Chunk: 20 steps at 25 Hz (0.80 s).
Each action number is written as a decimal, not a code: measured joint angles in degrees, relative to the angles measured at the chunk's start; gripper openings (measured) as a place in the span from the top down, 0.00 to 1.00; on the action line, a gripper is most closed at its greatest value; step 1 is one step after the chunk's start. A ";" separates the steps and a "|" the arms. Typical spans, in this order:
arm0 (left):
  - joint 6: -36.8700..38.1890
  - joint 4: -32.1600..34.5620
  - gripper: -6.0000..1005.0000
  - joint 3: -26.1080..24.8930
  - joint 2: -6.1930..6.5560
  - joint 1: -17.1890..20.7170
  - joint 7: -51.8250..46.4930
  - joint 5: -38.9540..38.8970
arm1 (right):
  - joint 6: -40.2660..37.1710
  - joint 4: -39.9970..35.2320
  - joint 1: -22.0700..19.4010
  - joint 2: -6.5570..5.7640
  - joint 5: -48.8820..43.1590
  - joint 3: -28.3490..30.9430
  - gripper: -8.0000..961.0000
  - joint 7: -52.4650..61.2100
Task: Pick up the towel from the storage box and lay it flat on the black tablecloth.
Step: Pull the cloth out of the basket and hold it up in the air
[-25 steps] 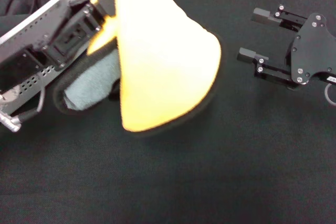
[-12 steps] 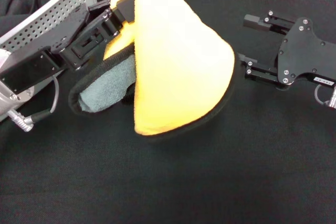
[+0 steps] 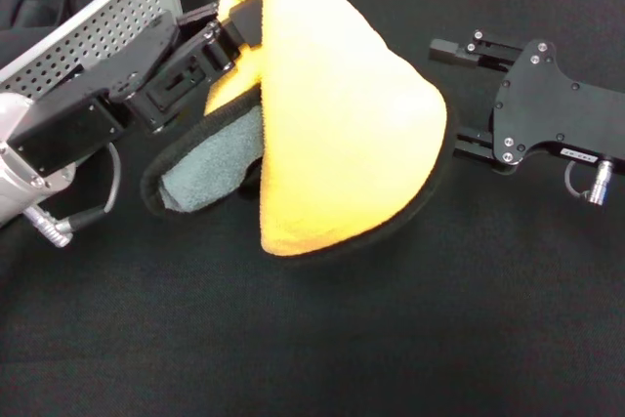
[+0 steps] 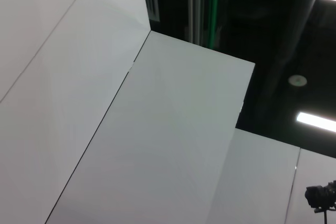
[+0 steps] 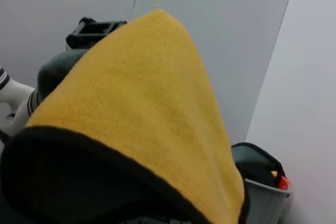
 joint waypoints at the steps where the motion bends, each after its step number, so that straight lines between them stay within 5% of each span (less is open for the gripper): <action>1: 0.01 -0.64 0.95 0.00 0.00 -0.21 0.22 0.01 | 0.00 -0.18 0.00 0.00 0.01 -0.02 0.37 -0.06; 20: -0.21 -3.10 0.95 0.05 0.00 -0.67 1.48 0.24 | 0.22 -1.17 -0.54 0.00 1.80 0.02 0.64 -0.68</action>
